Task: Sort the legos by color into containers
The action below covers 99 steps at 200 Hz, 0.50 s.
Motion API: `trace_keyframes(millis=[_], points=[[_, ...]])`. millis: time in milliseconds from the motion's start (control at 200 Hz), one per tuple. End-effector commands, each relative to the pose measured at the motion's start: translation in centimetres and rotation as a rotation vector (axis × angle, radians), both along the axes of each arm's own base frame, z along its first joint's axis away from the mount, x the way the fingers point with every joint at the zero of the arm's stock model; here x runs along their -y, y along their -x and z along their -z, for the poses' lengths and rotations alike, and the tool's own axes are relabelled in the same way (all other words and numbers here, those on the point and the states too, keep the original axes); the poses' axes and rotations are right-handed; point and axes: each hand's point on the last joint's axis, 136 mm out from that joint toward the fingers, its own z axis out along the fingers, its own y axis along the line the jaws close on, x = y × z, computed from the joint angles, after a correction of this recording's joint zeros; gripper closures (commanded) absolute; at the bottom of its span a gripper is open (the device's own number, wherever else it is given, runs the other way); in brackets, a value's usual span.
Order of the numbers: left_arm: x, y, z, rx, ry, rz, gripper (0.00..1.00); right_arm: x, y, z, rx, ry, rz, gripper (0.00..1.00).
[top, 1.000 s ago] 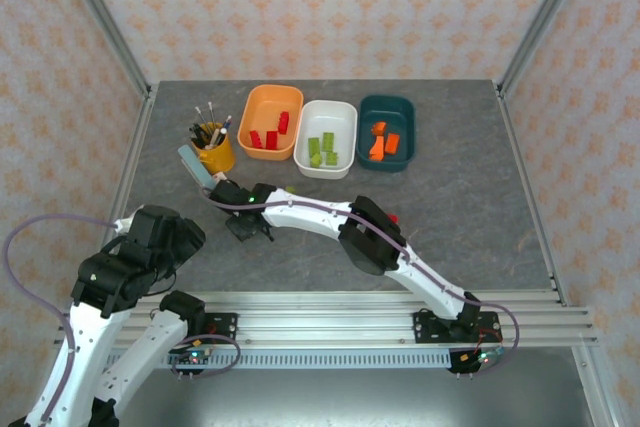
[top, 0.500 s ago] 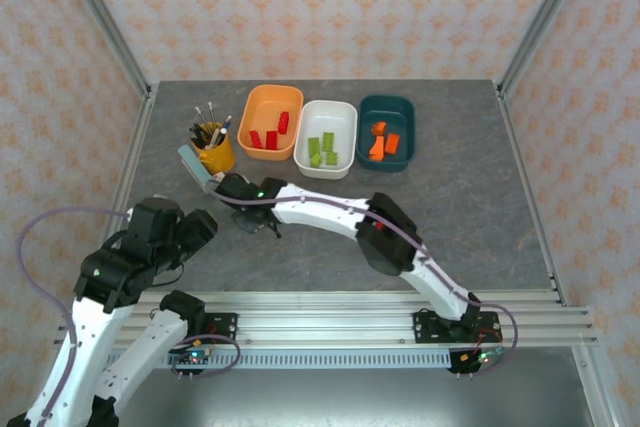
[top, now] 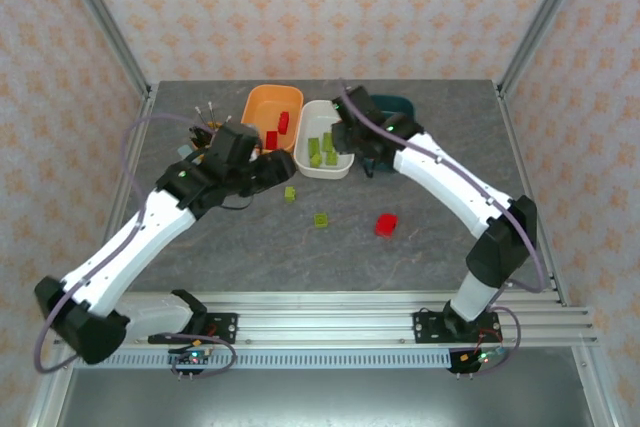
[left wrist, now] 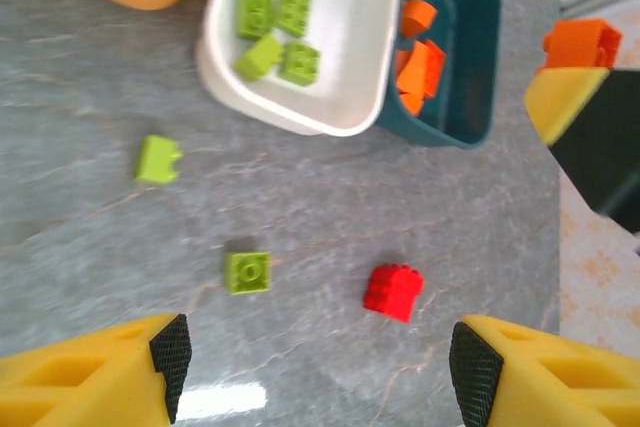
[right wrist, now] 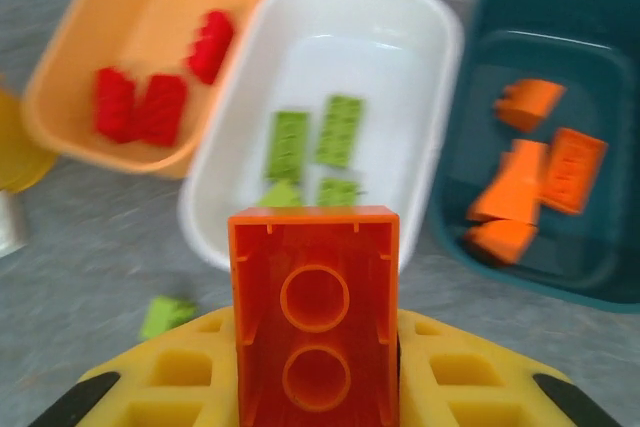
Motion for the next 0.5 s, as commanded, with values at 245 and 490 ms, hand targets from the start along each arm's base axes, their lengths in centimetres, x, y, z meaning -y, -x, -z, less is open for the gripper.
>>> trace_keyframes(millis=[245, 490], points=[[8.7, -6.7, -0.2, 0.051, 0.049, 0.141, 0.28, 9.5, -7.1, 5.4, -0.179, -0.018, 0.298, 0.71], [10.8, -9.4, 1.3, 0.022, 0.024, 0.158, 0.28, 8.7, -12.3, 9.9, -0.306, -0.119, 0.266, 0.69]])
